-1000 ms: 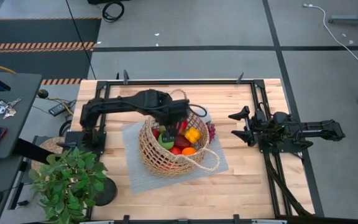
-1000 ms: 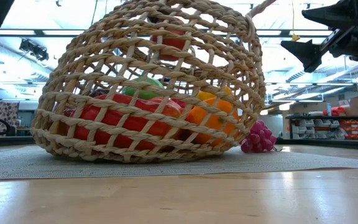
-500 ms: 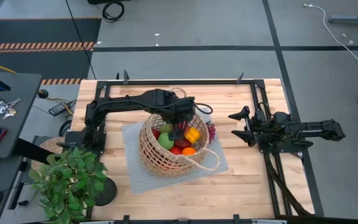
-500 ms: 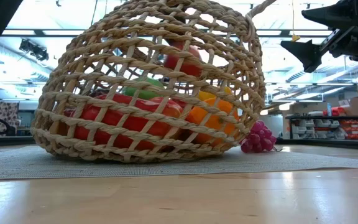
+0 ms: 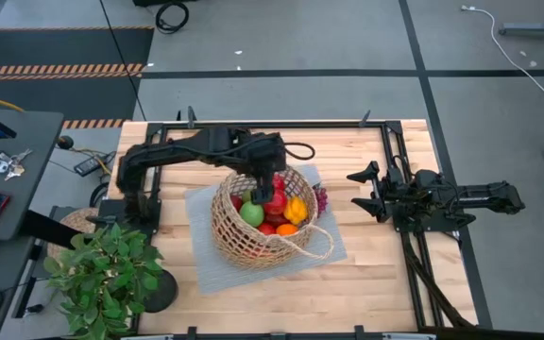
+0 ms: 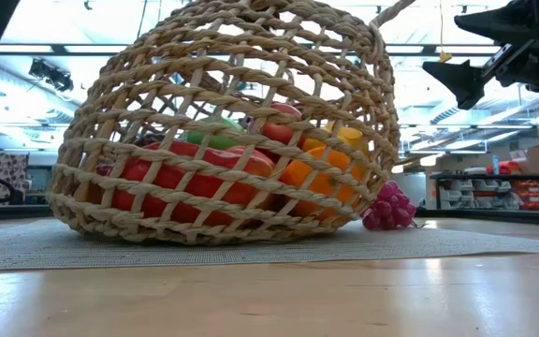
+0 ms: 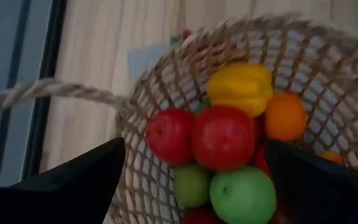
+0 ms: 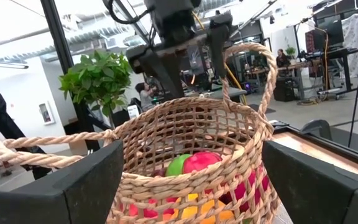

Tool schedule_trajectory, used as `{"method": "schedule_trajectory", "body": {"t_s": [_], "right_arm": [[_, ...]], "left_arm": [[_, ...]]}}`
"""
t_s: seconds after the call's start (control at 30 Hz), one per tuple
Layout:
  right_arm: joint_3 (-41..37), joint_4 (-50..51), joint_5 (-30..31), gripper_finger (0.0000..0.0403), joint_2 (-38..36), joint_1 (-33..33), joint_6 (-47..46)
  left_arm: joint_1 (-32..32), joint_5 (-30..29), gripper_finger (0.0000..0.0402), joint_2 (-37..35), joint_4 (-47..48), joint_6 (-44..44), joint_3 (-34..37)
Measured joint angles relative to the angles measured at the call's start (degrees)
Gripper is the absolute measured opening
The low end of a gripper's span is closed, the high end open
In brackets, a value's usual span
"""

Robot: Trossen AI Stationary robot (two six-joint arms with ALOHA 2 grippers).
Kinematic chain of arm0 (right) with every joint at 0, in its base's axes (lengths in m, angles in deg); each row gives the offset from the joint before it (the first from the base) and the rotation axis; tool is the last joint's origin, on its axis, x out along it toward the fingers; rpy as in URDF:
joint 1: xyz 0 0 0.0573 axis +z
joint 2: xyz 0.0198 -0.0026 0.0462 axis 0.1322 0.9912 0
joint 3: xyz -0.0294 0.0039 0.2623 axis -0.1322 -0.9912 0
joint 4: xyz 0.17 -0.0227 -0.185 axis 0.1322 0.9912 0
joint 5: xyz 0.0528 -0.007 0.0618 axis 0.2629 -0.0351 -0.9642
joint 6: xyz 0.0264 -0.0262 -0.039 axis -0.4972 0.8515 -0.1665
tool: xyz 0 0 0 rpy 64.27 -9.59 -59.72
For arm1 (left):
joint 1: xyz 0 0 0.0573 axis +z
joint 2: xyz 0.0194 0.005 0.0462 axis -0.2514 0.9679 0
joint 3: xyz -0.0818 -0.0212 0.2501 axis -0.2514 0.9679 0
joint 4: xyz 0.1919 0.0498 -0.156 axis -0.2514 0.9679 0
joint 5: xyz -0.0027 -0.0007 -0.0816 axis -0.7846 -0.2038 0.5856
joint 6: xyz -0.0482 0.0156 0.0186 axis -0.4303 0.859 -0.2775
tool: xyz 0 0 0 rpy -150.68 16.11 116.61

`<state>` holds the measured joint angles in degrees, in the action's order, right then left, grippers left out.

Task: Build produce basket
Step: Put the grapes into the basket

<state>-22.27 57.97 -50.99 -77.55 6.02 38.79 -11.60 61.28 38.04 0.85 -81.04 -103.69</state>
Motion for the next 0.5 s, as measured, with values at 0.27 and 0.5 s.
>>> {"method": "schedule_trajectory", "body": {"t_s": [0.27, 0.5], "right_arm": [[0.0, -0.03, -0.17, 0.0384, 0.0, 0.0, 0.0], [0.0, -0.01, -0.04, 0.0384, 0.0, 0.02, 0.0]], "left_arm": [[-1.22, -0.36, 0.0389, -12.06, -17.06, -0.47, 16.51], [-1.22, -0.77, 0.0389, -29.57, -44.22, -8.07, 44.04]]}}
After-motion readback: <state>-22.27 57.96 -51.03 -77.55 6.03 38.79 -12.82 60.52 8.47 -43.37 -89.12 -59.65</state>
